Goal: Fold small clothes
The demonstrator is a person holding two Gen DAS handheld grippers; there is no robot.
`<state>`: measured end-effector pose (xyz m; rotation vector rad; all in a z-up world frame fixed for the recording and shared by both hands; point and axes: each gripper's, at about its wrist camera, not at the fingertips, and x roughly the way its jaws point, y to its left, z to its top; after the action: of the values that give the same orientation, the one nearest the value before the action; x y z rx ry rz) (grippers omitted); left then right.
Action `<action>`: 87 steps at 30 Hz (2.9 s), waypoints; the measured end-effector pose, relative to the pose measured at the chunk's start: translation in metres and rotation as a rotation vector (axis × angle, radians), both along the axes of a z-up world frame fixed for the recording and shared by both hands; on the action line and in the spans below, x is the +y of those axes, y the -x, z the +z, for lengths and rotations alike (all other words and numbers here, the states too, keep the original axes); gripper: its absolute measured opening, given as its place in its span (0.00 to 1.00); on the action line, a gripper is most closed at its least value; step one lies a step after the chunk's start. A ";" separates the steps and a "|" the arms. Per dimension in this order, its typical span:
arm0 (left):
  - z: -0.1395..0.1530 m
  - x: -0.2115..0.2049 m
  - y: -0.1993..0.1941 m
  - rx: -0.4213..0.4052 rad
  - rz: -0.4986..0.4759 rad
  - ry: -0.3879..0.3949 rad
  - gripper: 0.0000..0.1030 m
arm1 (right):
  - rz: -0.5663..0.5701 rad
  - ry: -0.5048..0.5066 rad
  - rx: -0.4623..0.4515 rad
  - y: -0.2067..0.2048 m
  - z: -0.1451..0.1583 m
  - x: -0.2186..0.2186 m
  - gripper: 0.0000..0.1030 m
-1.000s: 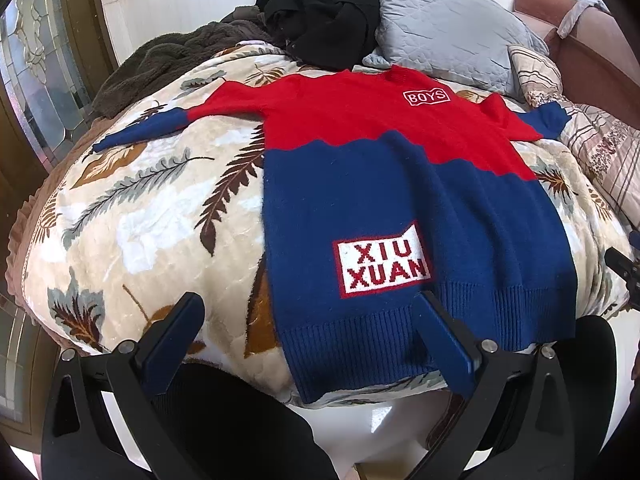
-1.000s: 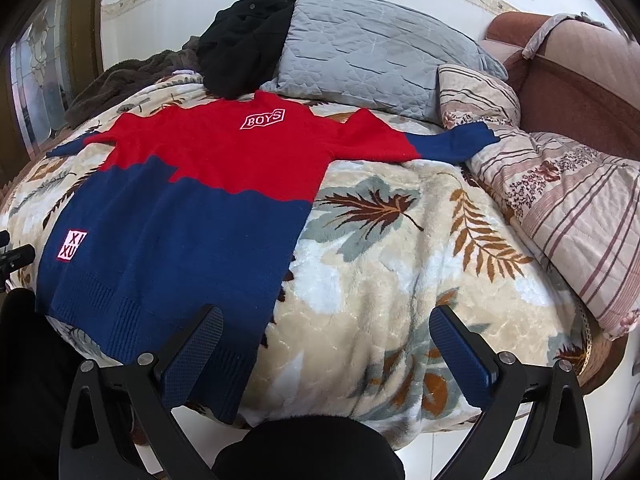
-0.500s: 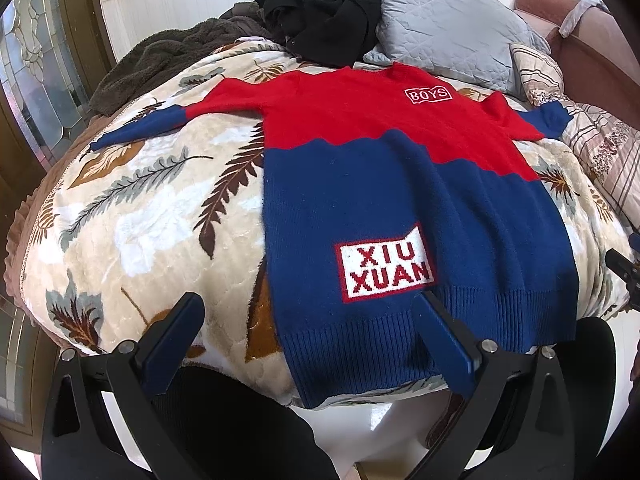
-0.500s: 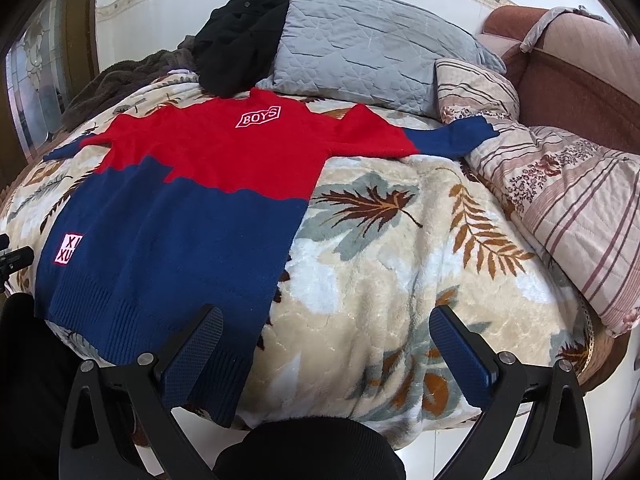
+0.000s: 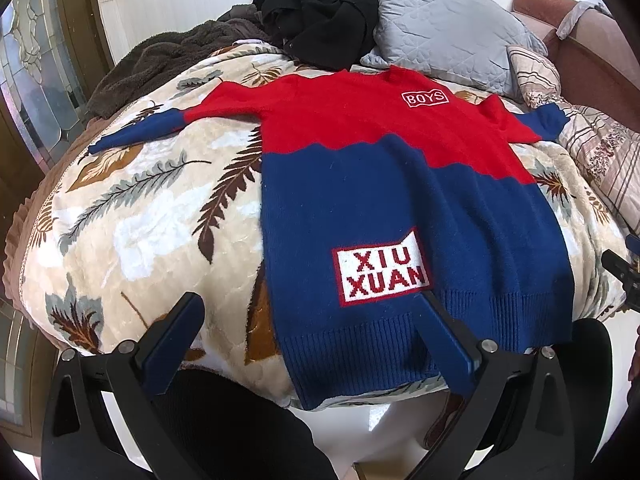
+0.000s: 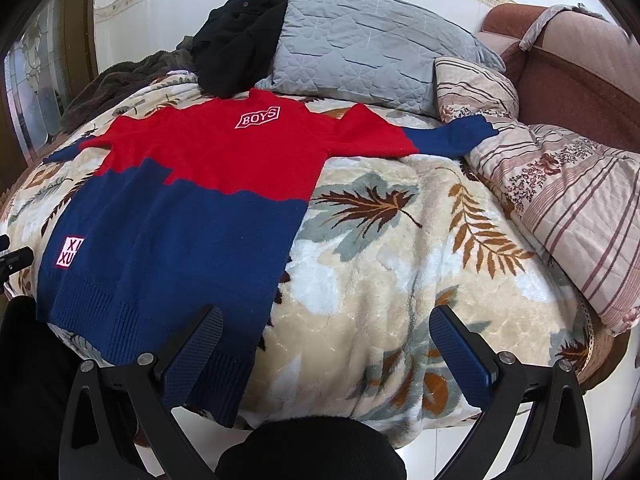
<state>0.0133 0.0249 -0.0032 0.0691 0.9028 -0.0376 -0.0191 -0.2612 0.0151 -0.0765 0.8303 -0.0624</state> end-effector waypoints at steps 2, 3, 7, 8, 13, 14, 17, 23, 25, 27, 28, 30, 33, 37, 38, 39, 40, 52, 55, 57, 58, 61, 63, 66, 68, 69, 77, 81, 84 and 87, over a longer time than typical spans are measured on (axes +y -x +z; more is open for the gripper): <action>0.000 0.000 0.000 0.003 -0.001 0.000 1.00 | 0.001 -0.001 0.001 0.000 0.000 0.000 1.00; 0.000 0.000 0.000 0.005 -0.001 0.001 1.00 | 0.002 -0.001 0.002 0.000 0.000 0.001 1.00; 0.000 0.001 0.000 0.006 -0.002 0.001 1.00 | 0.004 0.002 0.004 0.000 0.000 0.002 1.00; 0.000 0.001 0.000 0.006 -0.001 0.001 1.00 | 0.006 0.002 0.005 0.000 0.000 0.002 1.00; 0.002 0.008 -0.003 0.010 0.008 0.021 1.00 | 0.007 0.002 0.001 -0.001 0.002 0.003 1.00; 0.003 0.010 -0.004 0.011 0.012 0.023 1.00 | 0.008 0.000 0.000 0.000 0.002 0.003 1.00; 0.006 0.016 -0.007 0.010 0.023 0.022 1.00 | 0.014 -0.010 0.011 -0.002 0.000 0.003 1.00; 0.001 0.045 -0.020 0.089 0.072 0.063 1.00 | 0.038 -0.087 0.100 -0.010 -0.021 -0.001 0.99; -0.008 0.048 -0.023 0.139 0.070 0.081 1.00 | 0.058 -0.163 0.138 -0.014 -0.030 -0.003 0.99; -0.022 0.046 -0.025 0.199 0.052 0.109 1.00 | 0.077 -0.228 0.175 -0.018 -0.040 -0.002 0.98; -0.028 0.044 -0.025 0.231 0.039 0.129 1.00 | 0.087 -0.257 0.197 -0.020 -0.046 0.000 0.94; -0.045 0.036 -0.027 0.308 0.009 0.185 1.00 | 0.116 -0.297 0.238 -0.023 -0.057 0.005 0.84; -0.061 0.029 -0.030 0.386 -0.012 0.291 0.83 | 0.151 -0.241 0.245 -0.020 -0.062 0.021 0.49; -0.050 0.030 -0.030 0.337 0.020 0.226 0.15 | 0.205 -0.295 0.184 -0.012 -0.043 0.016 0.06; -0.044 0.037 -0.032 0.343 0.014 0.275 0.05 | 0.207 -0.297 0.161 -0.008 -0.036 0.011 0.06; -0.041 0.045 -0.034 0.349 0.026 0.316 0.04 | 0.204 -0.299 0.139 -0.006 -0.031 0.006 0.06; -0.036 0.053 -0.035 0.349 0.045 0.345 0.04 | 0.199 -0.305 0.122 -0.004 -0.028 0.000 0.05; -0.054 0.067 -0.028 0.431 0.071 0.311 0.04 | 0.093 -0.368 0.220 -0.004 -0.060 -0.045 0.06; -0.037 0.070 -0.021 0.410 0.018 0.350 0.04 | 0.077 -0.398 0.203 -0.008 -0.047 -0.050 0.14; -0.013 0.066 -0.019 0.336 -0.031 0.321 0.05 | 0.066 -0.423 0.142 -0.017 -0.032 -0.056 0.24; -0.003 0.063 -0.022 0.303 -0.053 0.310 0.11 | 0.062 -0.440 0.109 -0.026 -0.023 -0.059 0.39; 0.019 0.051 -0.049 0.196 -0.085 0.288 0.48 | 0.044 -0.462 0.073 -0.067 -0.015 -0.057 0.42; 0.020 0.039 -0.076 0.143 -0.074 0.252 0.52 | 0.011 -0.470 0.089 -0.103 -0.023 -0.056 0.42; 0.011 0.022 -0.119 0.138 -0.054 0.241 0.52 | -0.034 -0.437 0.120 -0.142 -0.038 -0.049 0.42; 0.003 0.015 -0.140 0.154 -0.039 0.248 0.52 | -0.034 -0.417 0.162 -0.161 -0.053 -0.042 0.22; -0.003 0.012 -0.148 0.164 -0.027 0.238 0.52 | -0.016 -0.377 0.150 -0.162 -0.052 -0.035 0.06; -0.033 0.026 -0.160 0.199 0.037 0.228 0.52 | -0.059 -0.394 0.145 -0.166 -0.058 -0.063 0.06; -0.016 0.030 -0.168 0.210 0.005 0.308 0.52 | -0.068 -0.484 0.076 -0.172 -0.035 -0.066 0.13; 0.004 0.033 -0.189 0.179 0.017 0.426 0.52 | -0.042 -0.505 0.030 -0.191 -0.023 -0.054 0.19; 0.014 0.024 -0.218 0.144 0.024 0.456 0.58 | -0.019 -0.508 0.011 -0.213 -0.023 -0.039 0.19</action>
<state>0.2318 0.0490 0.0112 -0.3732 1.0196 -0.2278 0.1944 -0.3002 -0.0074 0.4092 0.8369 0.1318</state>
